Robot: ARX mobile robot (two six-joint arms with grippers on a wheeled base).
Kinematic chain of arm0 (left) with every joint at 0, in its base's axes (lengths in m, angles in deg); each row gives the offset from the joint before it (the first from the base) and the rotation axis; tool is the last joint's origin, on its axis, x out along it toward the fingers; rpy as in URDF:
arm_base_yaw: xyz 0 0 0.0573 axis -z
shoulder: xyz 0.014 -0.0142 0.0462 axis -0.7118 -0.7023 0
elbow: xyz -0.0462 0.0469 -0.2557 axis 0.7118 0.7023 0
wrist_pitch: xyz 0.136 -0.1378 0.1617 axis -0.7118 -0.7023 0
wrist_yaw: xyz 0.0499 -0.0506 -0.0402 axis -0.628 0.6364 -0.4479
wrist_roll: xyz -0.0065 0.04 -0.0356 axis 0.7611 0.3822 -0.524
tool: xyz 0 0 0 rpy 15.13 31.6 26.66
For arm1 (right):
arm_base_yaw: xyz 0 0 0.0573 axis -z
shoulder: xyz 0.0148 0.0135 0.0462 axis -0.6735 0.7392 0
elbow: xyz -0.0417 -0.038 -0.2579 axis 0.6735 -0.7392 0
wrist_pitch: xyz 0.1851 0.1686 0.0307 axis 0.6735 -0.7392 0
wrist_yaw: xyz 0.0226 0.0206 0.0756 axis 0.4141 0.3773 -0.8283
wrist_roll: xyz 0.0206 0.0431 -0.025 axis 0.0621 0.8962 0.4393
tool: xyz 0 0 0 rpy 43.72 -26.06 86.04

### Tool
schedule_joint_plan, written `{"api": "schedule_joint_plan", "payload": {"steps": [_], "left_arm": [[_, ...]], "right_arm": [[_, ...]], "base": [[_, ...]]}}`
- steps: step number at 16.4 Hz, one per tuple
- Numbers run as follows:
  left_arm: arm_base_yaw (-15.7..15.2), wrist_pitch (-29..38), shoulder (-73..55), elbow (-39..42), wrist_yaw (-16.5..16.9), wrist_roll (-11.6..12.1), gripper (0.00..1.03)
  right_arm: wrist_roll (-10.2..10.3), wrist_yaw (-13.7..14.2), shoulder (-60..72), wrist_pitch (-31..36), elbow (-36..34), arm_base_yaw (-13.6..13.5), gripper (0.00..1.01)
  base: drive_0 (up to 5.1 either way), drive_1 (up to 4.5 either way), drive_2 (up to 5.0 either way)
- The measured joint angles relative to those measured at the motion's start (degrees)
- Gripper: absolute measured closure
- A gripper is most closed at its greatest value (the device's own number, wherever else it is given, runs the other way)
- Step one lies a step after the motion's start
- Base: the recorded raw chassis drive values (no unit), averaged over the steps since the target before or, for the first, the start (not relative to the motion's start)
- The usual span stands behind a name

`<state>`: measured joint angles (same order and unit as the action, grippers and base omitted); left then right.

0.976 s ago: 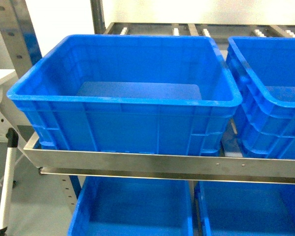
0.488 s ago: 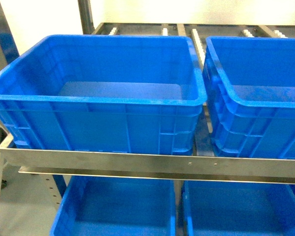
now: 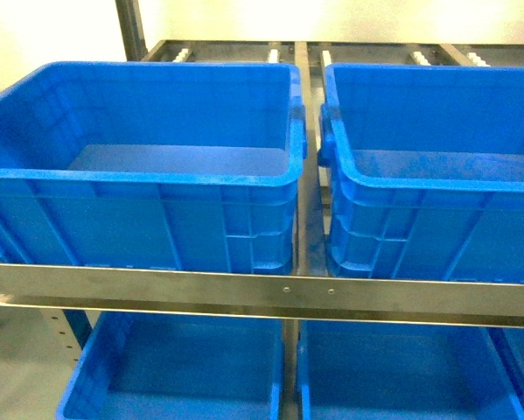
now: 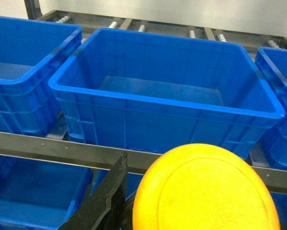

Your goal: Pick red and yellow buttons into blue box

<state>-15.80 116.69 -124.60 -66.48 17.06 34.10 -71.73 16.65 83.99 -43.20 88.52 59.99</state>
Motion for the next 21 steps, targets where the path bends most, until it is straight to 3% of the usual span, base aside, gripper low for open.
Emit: {"api": "schedule_joint_plan", "payload": {"steps": [4, 9, 18, 21], "left_arm": [[0.00, 0.00, 0.02, 0.00, 0.00, 0.00, 0.79], [0.00, 0.00, 0.26, 0.00, 0.11, 0.00, 0.79], [0.00, -0.09, 0.13, 0.00, 0.11, 0.00, 0.79], [0.00, 0.04, -0.15, 0.00, 0.15, 0.00, 0.79]], "right_arm": [[0.00, 0.00, 0.02, -0.04, 0.00, 0.00, 0.62], [0.00, 0.17, 0.00, -0.17, 0.00, 0.00, 0.62], [0.00, 0.15, -0.02, 0.02, 0.00, 0.00, 0.62], [0.00, 0.15, 0.13, -0.15, -0.02, 0.00, 0.62]], "base": [[4.9, -3.24, -1.5], [0.0, 0.00, 0.0], [0.0, 4.24, -4.2], [0.0, 0.00, 0.0]]}}
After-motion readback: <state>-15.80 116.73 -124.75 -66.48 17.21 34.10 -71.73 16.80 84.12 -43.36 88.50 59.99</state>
